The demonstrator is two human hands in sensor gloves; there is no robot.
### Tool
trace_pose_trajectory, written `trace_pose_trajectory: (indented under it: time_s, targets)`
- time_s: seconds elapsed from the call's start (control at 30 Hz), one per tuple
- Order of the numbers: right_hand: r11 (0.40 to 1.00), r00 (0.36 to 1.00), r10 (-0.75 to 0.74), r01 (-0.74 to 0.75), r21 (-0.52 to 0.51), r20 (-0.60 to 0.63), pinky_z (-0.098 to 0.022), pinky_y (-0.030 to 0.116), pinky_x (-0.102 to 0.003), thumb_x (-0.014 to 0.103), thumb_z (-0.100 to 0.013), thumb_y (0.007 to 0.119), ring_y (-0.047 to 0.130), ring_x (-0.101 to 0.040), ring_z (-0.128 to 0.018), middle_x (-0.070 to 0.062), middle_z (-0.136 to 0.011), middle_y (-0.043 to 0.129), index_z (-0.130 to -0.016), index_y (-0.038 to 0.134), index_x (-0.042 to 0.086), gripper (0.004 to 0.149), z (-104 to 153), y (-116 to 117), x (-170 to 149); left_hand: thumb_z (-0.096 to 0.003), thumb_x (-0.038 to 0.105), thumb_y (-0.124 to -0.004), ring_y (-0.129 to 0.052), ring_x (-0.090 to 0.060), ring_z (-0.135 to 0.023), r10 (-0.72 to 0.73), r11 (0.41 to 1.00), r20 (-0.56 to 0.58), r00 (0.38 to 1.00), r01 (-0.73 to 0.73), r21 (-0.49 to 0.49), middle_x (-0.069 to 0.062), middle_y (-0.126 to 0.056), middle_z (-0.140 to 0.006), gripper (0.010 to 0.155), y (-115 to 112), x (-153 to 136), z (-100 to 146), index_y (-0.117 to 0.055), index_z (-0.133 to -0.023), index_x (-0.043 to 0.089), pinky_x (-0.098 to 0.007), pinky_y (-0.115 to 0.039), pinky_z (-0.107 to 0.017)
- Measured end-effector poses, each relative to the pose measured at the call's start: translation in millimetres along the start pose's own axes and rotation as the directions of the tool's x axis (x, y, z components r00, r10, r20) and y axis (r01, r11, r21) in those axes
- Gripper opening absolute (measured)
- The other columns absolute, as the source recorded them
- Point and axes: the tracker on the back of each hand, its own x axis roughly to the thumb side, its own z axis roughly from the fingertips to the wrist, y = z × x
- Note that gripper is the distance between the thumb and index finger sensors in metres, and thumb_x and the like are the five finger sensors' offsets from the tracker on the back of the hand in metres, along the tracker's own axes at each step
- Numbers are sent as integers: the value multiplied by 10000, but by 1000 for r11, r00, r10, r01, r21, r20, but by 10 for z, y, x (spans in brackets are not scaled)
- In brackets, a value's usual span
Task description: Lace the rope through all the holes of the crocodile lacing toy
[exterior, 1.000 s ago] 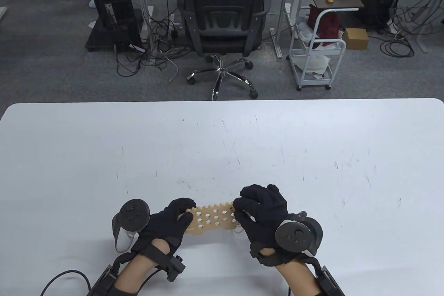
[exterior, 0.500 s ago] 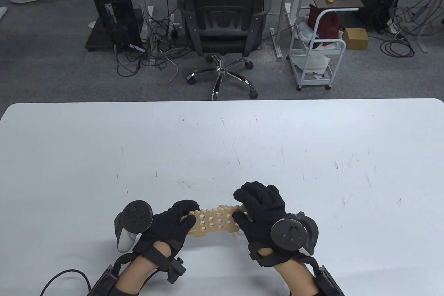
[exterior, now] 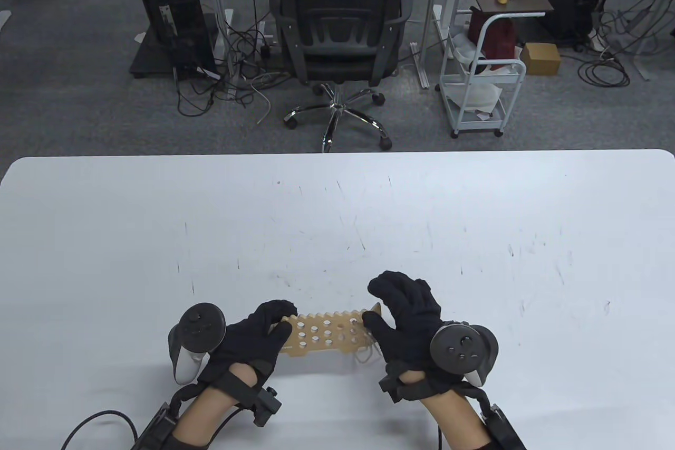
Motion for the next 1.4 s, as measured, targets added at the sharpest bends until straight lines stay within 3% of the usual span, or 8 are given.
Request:
trace_pose_trajectory:
  time_s: [0.17,0.37,0.43,0.67,0.9,1.4]
  targets:
    - [997,994,-55,50,-52,-95,-666,354,-688,257,-474,793,612,-454,-901,-160,-1004,680,-944,714,159,487,-24,-91,-130,-419,374,-749,-986,-246,-607,18,1000,1,1000,-18,16,-14,-889,-778,528,59,-5,5,-700,-933,261,-556,-655,-699]
    - [995,972,-104,101,-22,-213,-655,385,-693,237,-461,818,700,-452,-854,-155,-948,775,-889,796,169,435,-37,-71,-344,-422,376,-738,-983,-241,-616,46,998,19,999,-47,42,-7,-885,-783,526,137,6,15,-696,-935,267,-558,-650,-704]
    - [994,977,-105,111,23,-187,-652,444,-680,251,-458,837,769,-430,-818,-137,-904,842,-865,833,199,411,-51,-31,-379,-424,379,-727,-981,-236,-618,56,997,34,998,-58,54,-4,-884,-784,524,156,12,21,-694,-936,270,-556,-653,-704]
    - [976,986,-90,116,186,-139,-650,437,-683,293,-438,894,763,-432,-823,-143,-910,838,-859,847,227,429,-41,169,-336,-428,385,-710,-980,-234,-619,88,994,66,994,-92,66,0,-881,-787,522,193,33,33,-691,-938,277,-553,-655,-705]
    - [948,987,-108,139,286,-120,-652,426,-686,321,-421,922,747,-438,-835,-149,-928,819,-881,830,229,478,-18,308,-304,-429,387,-707,-979,-229,-621,98,993,82,992,-103,52,0,-881,-787,520,182,49,31,-691,-938,281,-552,-658,-705]
    - [922,986,-153,169,349,-73,-655,432,-686,290,-401,944,750,-436,-838,-144,-934,815,-906,807,225,527,10,398,-240,-424,377,-709,-980,-236,-612,104,994,94,990,-107,26,-4,-885,-781,517,155,68,27,-702,-931,276,-557,-657,-703]
